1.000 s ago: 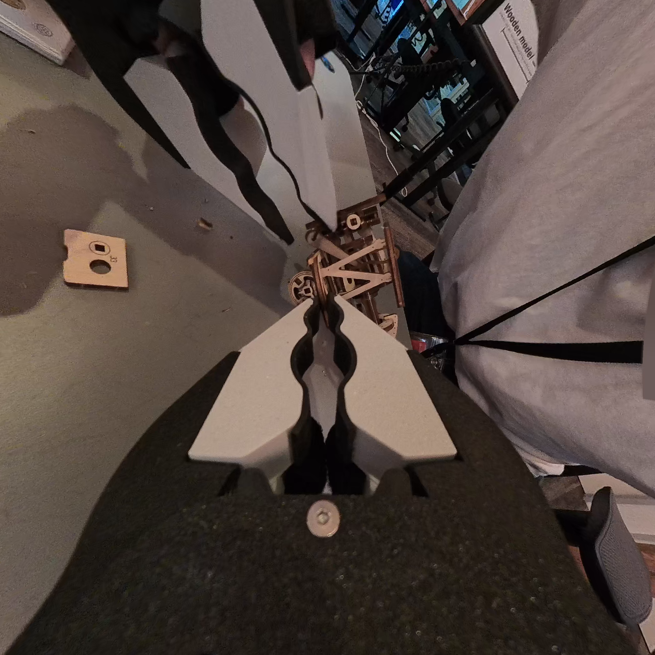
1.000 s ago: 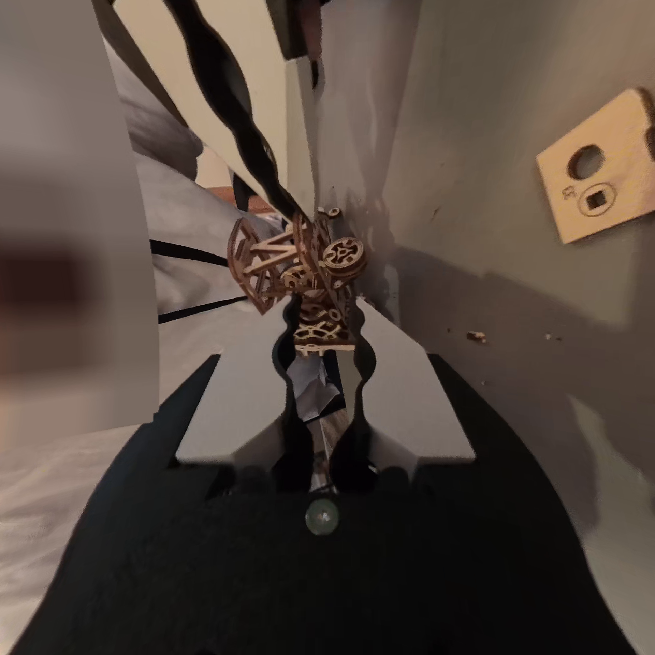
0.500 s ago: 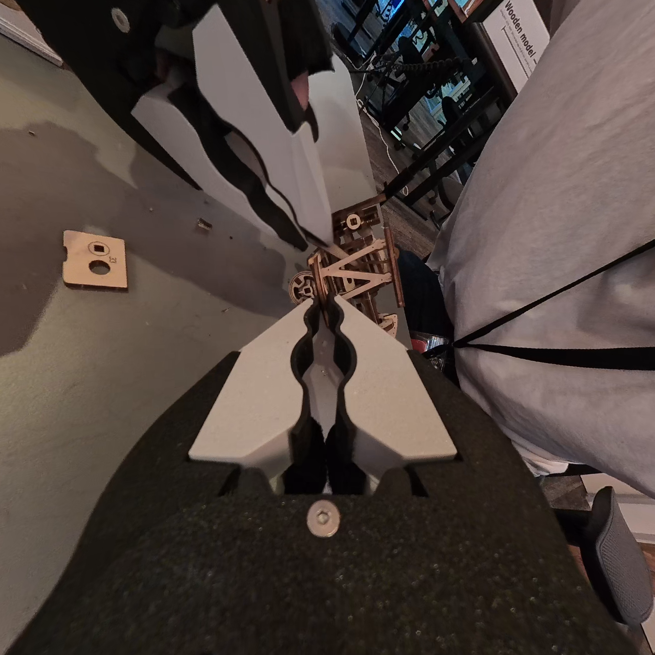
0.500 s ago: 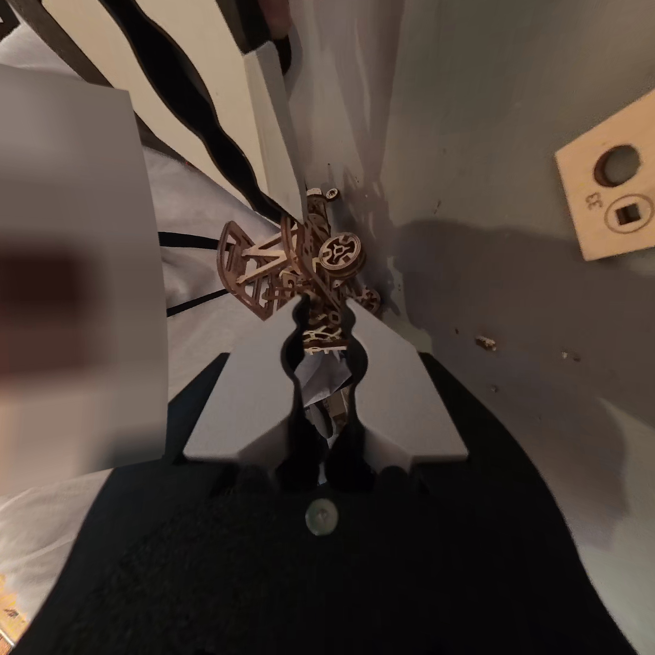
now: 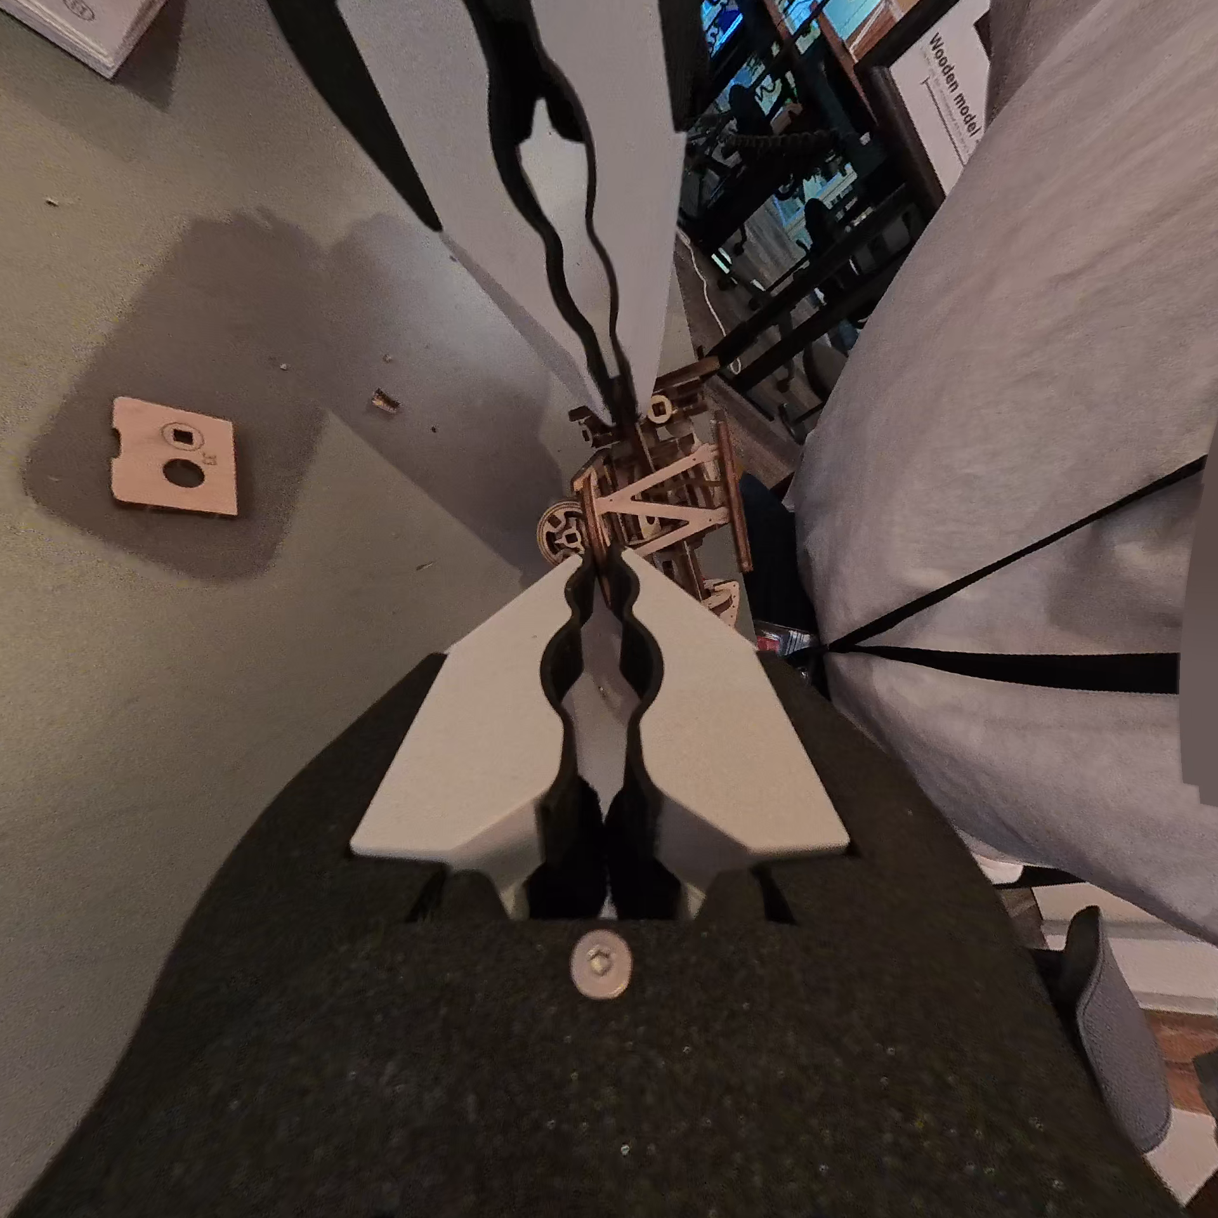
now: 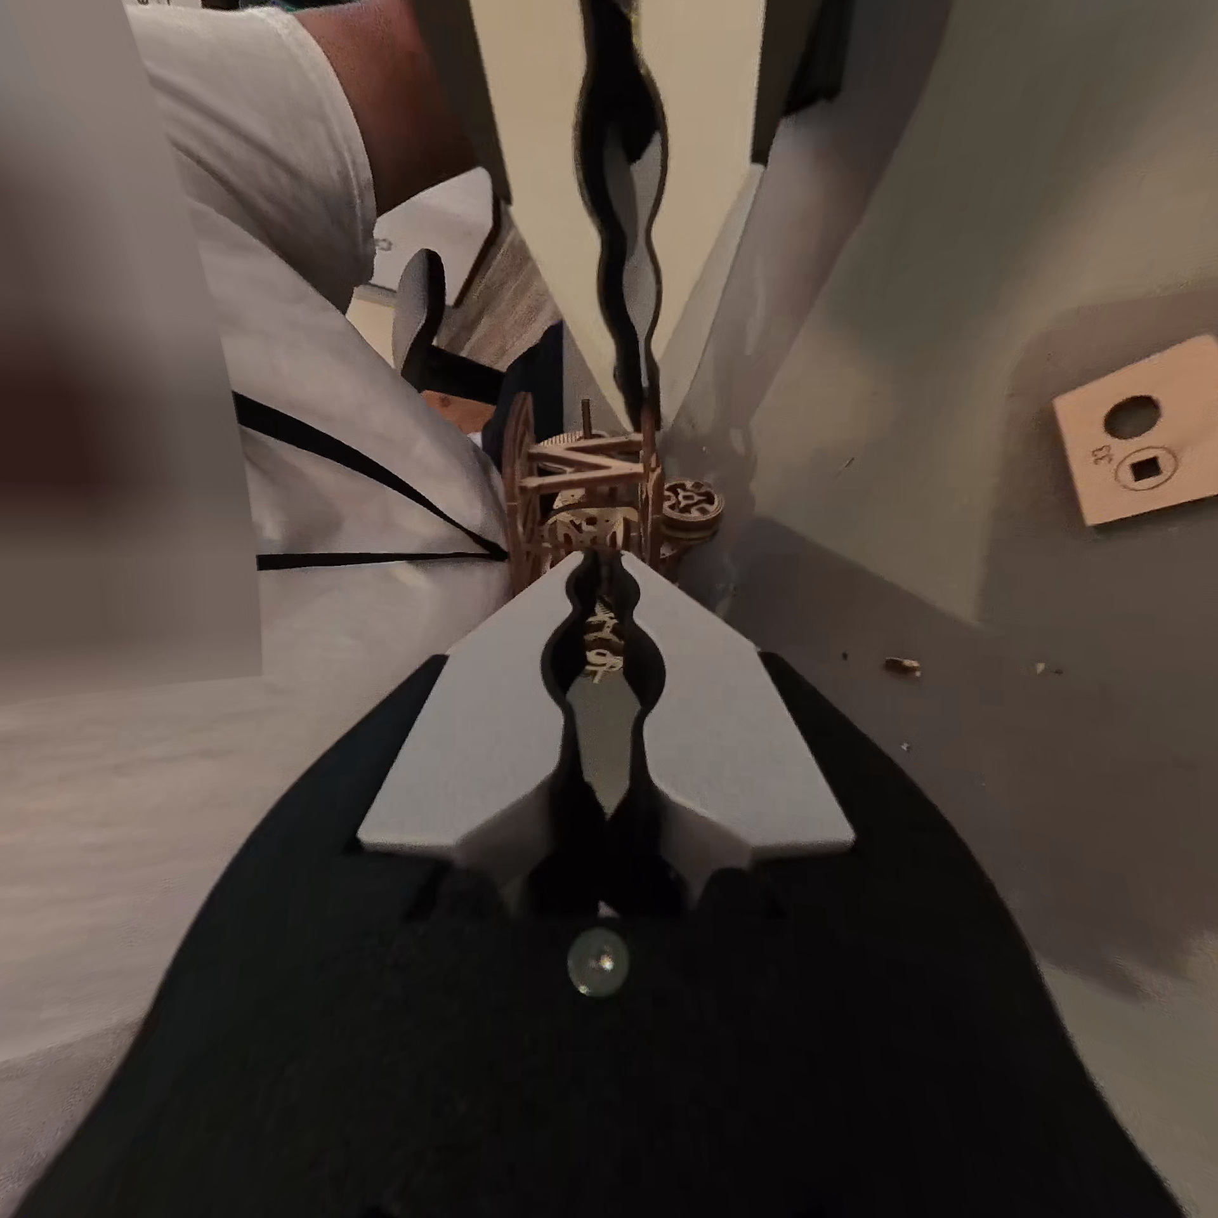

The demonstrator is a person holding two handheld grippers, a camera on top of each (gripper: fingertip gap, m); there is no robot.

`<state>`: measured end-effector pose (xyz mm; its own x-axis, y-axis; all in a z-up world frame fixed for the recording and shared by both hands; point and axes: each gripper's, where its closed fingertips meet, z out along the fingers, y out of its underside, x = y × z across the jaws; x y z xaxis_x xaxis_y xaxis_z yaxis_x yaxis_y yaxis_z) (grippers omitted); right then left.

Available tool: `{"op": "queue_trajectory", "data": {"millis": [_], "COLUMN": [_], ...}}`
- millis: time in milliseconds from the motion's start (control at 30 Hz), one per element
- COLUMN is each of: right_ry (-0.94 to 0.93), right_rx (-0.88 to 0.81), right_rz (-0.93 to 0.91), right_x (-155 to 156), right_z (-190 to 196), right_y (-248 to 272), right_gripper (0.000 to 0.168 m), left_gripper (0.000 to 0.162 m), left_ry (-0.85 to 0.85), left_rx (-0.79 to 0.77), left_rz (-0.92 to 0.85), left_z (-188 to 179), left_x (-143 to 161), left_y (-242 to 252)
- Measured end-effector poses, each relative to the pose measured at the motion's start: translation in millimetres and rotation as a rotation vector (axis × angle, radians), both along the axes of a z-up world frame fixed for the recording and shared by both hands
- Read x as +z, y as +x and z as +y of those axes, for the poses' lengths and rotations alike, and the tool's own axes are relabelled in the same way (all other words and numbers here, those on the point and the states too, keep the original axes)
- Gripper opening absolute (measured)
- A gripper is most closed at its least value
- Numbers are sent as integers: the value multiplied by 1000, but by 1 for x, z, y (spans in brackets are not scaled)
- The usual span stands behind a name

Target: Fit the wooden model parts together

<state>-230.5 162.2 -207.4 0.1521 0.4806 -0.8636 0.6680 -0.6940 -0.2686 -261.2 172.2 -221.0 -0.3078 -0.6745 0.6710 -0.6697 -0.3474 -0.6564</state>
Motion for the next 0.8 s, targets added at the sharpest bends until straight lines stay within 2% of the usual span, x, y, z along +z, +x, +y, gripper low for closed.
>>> {"op": "queue_trajectory", "data": {"millis": [133,233,400,600,800], "right_ry": [186,193,96,307,639], "right_rx": [47,49,-71,-78,-51], "right_rz": [87,106,199,223,282], "right_x": [4,9,25,16,15], "right_z": [-6,-4,10,9,7], "right_y": [0,-1,0,1,-2], "right_gripper": [1,1,1,0,1], "left_gripper": [1,1,1,1,1], "left_ry": [3,17,26,19,15], "left_rx": [-10,-17,-17,-11,-4], "left_rz": [-20,-41,-51,-41,-50], "left_z": [-3,-4,-4,-1,0], "left_x": [5,8,10,8,9], "left_y": [0,-1,-1,-2,-1]}}
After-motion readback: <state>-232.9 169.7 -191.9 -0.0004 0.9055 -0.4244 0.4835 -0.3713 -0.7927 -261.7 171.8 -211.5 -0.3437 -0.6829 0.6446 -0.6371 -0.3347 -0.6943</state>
